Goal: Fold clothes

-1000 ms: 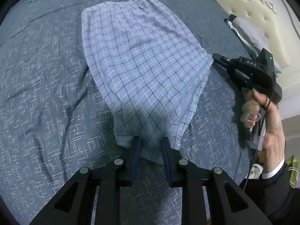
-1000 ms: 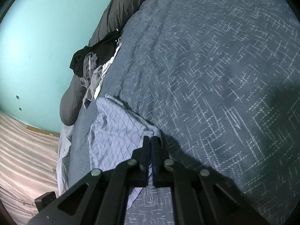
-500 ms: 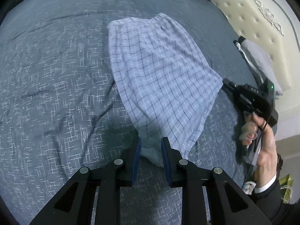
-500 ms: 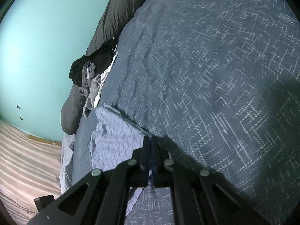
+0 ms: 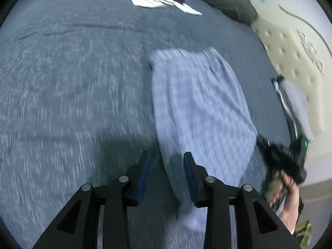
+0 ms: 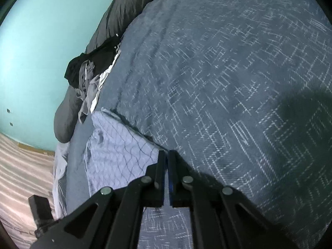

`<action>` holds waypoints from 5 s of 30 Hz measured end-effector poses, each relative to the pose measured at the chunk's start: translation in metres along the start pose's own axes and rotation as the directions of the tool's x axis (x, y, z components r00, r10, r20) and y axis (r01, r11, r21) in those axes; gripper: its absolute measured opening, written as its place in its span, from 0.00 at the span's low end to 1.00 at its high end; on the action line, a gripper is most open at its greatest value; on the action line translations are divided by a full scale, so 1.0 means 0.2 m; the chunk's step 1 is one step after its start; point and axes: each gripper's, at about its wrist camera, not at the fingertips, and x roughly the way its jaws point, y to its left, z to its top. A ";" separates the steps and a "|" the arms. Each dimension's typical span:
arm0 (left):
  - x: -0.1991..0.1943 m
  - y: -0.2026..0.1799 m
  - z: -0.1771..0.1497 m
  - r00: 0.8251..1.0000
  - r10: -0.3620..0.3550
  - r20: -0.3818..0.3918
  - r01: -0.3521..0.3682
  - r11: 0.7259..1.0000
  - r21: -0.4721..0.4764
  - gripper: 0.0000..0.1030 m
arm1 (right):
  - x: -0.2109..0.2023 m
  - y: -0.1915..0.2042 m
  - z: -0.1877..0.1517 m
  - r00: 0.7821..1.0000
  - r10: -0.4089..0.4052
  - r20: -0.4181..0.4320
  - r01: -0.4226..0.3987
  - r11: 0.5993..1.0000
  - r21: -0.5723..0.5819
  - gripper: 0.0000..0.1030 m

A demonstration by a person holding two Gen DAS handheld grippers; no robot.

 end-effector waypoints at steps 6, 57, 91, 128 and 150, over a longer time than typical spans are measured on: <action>0.07 0.10 0.20 0.999 -0.019 0.050 0.023 0.997 -0.077 0.35 | -0.05 0.02 0.03 0.999 -0.038 0.037 0.038 0.999 -0.002 0.23; 0.31 0.18 0.54 0.965 -0.243 0.099 0.256 0.955 -0.148 0.35 | 1.00 0.98 0.46 0.901 -0.216 -0.376 -0.012 0.854 -0.520 0.30; -0.66 -0.64 0.53 0.925 -0.227 0.305 0.174 0.966 0.192 0.08 | -0.18 1.34 0.52 0.969 0.223 -0.109 -0.238 0.716 -0.656 0.10; -1.17 -2.14 0.26 0.870 -0.374 0.322 0.176 0.844 0.507 0.08 | -1.81 1.07 0.87 0.914 0.325 0.245 -0.075 0.725 -0.684 0.10; -0.88 -2.96 0.09 0.872 -0.459 0.173 0.255 0.725 0.640 0.08 | -2.44 0.44 1.09 0.886 0.237 0.399 0.062 0.792 -0.608 0.10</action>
